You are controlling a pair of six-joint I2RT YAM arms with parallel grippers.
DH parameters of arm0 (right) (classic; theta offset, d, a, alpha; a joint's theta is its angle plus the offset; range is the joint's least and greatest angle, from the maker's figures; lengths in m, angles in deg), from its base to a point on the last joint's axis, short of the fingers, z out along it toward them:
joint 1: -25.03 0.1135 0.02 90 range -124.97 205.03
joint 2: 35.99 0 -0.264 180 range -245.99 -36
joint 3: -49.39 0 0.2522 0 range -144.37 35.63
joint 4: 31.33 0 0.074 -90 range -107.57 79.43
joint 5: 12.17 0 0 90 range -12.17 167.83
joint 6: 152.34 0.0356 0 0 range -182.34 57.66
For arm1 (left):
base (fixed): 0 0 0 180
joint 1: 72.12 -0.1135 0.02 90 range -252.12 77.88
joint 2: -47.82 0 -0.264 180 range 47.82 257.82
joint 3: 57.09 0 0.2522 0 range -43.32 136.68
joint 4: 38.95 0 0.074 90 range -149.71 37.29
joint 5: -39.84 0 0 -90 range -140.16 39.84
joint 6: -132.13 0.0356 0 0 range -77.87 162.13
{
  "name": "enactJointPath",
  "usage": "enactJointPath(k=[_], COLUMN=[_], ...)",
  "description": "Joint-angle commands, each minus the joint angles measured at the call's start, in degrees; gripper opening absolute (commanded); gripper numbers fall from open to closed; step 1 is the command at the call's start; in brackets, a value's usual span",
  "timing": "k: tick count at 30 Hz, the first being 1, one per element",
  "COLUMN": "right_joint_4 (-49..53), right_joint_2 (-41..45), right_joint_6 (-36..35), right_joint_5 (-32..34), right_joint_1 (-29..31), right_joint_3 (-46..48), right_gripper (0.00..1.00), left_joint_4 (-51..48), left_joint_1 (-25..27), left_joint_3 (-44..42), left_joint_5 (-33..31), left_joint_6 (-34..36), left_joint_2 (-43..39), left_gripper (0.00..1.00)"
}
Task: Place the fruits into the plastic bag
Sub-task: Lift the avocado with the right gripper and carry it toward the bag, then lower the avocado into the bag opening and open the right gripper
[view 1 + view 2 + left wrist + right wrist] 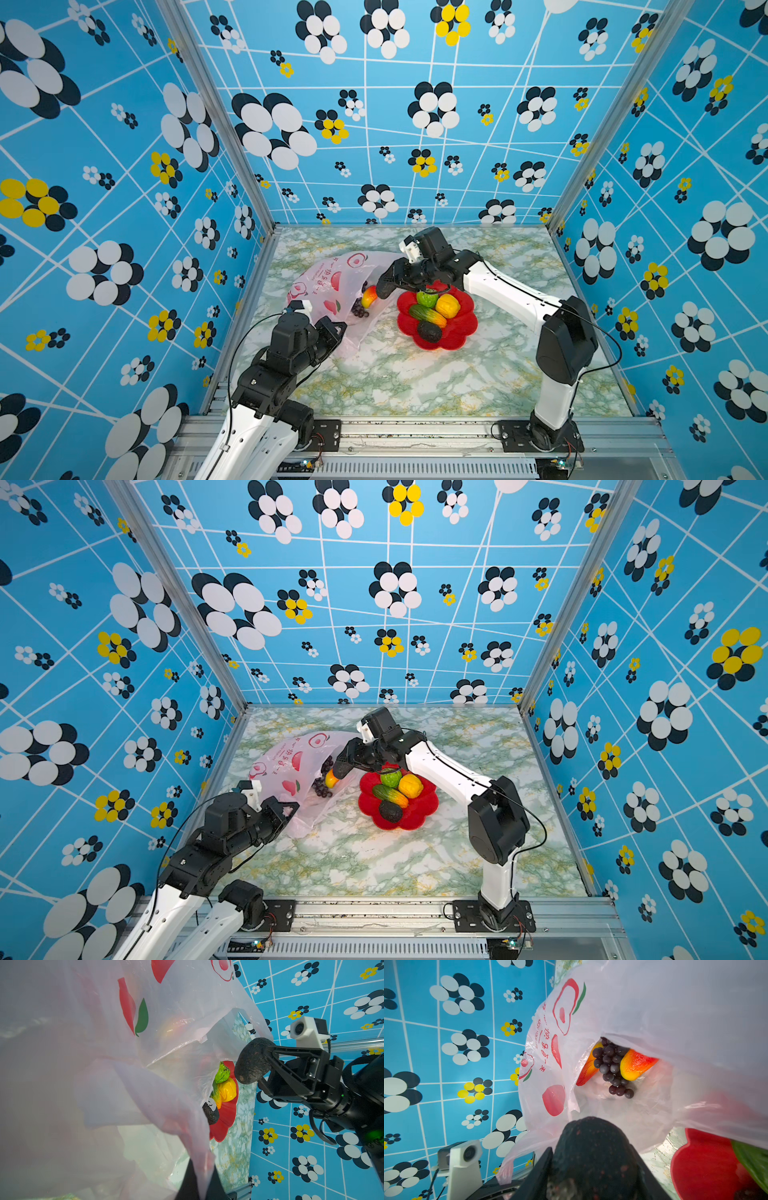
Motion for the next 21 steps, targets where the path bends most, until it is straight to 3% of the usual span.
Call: enactJointPath(k=[1,10,21], right_joint_4=[-1.11,-3.97,-1.95], right_joint_2=[-2.37,-8.16,-15.83], right_joint_6=[1.51,4.91,6.47], right_joint_5=[-2.46,-5.62,-8.61], right_joint_1=[0.84,1.58,3.42], right_joint_3=[-1.87,-2.06,-9.53], right_gripper=[0.27,0.27,0.28], left_joint_4=[0.15,1.41,3.34], left_joint_1=[-0.46,-0.48,-0.48], left_joint_3=[0.72,0.45,-0.54], left_joint_5=[-0.36,0.65,2.53], left_joint_6=[-0.59,0.10,0.39], left_joint_2=[-0.78,0.08,0.66], left_gripper=[0.00,0.00,0.00])
